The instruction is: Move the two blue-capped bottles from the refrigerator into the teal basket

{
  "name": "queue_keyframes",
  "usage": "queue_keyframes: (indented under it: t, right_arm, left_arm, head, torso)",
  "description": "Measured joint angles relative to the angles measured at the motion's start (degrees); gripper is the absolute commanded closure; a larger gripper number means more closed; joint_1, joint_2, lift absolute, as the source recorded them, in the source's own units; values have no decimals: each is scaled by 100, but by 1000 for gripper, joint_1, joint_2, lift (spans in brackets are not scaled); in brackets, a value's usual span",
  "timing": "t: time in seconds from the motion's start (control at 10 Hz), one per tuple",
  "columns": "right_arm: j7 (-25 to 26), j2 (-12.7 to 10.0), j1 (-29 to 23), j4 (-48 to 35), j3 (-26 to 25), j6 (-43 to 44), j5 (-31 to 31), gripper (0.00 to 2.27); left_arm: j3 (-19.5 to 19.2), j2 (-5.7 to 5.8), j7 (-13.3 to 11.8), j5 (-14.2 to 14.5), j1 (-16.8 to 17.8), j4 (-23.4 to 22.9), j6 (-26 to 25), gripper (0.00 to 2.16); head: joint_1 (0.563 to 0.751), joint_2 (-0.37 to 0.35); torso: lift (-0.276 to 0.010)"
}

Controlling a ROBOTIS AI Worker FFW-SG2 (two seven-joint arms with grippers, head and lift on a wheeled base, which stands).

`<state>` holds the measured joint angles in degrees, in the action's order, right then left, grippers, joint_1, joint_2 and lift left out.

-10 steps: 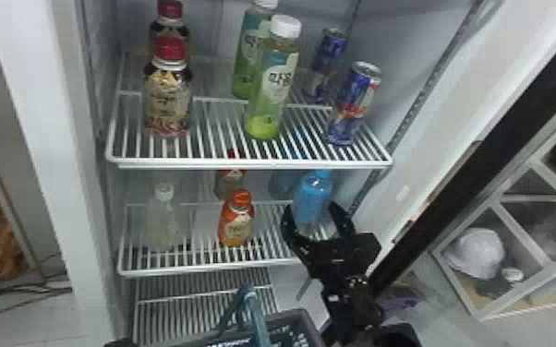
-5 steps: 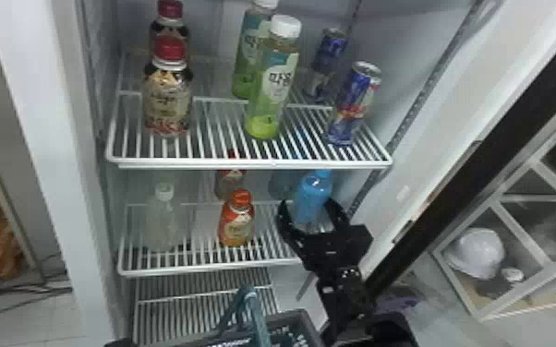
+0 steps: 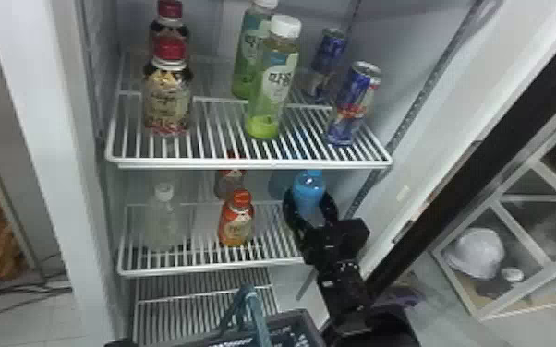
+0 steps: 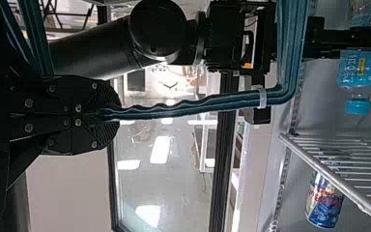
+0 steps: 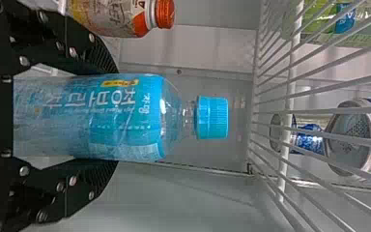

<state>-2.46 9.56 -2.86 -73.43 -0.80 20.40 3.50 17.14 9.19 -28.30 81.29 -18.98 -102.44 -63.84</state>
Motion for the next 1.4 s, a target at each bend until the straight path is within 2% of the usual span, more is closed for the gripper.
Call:
queue_keyframes:
  t: [0.3, 0.7, 1.4]
  right_arm:
    - [-9, 35, -260, -354, -64, 0, 60, 664]
    - [-141, 87, -1346, -1757, -284, -280, 277, 664]
    - [-381, 77, -2707, -3443, -421, -743, 655, 656]
  left_arm:
    - [2, 14, 0, 11, 0, 0, 0, 1154]
    - [9, 22, -10, 35, 0, 0, 0, 1154]
    - [9, 30, -14, 50, 0, 0, 19, 1154]
  head:
    - [695, -350]
    - [695, -350]
    - [695, -350]
  torso:
    - [-136]
    - [-136]
    - [-136]
